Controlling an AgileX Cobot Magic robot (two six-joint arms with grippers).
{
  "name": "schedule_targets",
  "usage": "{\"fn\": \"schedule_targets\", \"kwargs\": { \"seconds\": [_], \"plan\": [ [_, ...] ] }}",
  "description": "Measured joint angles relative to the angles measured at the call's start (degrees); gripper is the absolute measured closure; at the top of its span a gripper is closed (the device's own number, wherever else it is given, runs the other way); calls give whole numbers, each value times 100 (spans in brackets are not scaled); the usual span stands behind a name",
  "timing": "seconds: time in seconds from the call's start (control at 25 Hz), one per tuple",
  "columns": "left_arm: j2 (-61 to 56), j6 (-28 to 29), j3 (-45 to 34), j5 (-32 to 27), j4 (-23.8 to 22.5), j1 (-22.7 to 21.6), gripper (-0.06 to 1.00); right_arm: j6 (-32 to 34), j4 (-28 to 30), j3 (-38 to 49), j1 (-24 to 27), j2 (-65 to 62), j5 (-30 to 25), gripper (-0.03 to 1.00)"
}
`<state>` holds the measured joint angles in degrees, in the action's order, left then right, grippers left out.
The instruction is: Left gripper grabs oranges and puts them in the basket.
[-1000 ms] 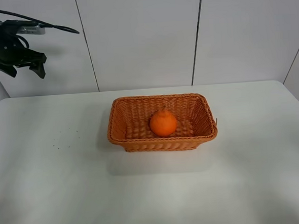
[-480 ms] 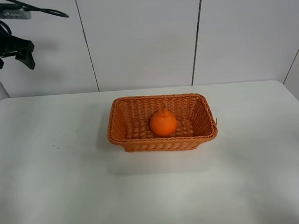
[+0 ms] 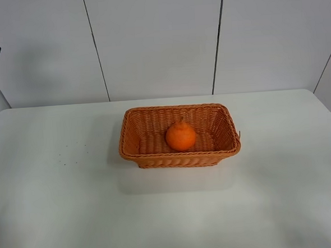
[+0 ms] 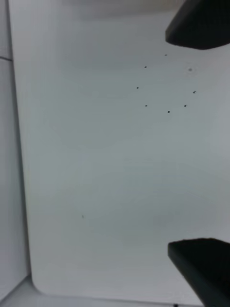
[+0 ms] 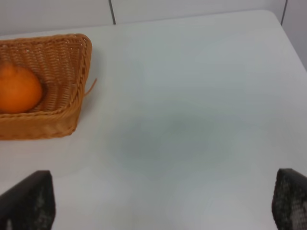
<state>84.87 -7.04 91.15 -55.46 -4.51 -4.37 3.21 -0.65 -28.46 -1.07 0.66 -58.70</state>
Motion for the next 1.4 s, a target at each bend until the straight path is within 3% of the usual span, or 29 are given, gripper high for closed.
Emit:
{"fn": "schedule_targets", "kwargs": {
  "seconds": [0.4, 0.68, 1.0, 1.4],
  "plan": [
    [-2590, 0, -2357, 886, -4, 0, 6, 0, 0, 0, 0, 0, 0, 27],
    [-4404, 129, -3781, 984, -4, 0, 6, 0, 0, 0, 0, 0, 0, 27],
    [-5923, 531, -4679, 513, -4, 0, 6, 0, 0, 0, 0, 0, 0, 27],
    [-7127, 621, -5434, -70, 6, 0, 7, 0, 0, 0, 0, 0, 0, 27]
  ]
}}
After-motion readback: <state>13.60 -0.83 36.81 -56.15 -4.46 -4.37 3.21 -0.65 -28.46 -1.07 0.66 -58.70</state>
